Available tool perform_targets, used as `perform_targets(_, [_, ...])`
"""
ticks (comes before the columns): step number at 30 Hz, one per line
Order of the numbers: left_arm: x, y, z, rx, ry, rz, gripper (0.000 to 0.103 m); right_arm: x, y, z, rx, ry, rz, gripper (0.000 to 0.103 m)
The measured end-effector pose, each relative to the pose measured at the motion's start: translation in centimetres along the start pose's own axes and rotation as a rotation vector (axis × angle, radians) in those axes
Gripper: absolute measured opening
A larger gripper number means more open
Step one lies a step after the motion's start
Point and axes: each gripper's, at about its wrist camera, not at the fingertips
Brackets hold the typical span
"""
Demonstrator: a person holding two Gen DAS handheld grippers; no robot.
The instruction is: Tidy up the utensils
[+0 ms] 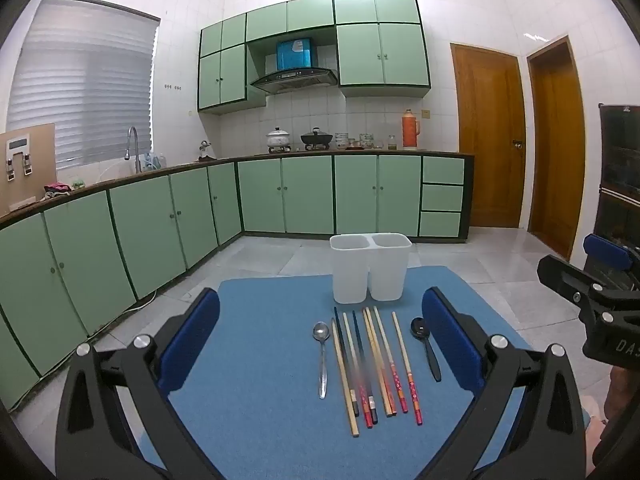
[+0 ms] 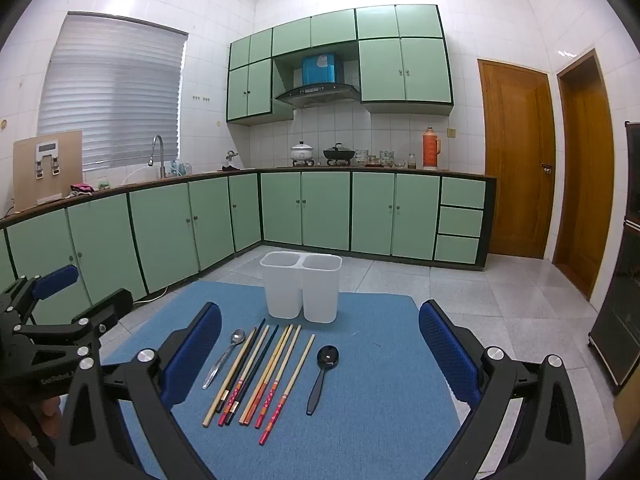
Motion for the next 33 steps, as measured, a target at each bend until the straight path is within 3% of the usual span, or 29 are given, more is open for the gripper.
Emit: perform_targets(33, [0.19,0.12,0.65,0.007,0.007,-0.020,0.098,0.04,-0.03,0.06,-0.003,0.000,-0.001,0.097])
Point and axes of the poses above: each gripper's, at about its wrist camera, not at the fingertips, and x roughly against the way its jaws point, z to its left, y to its top, and after that the axes turned 9 degrees about -x, right-handed
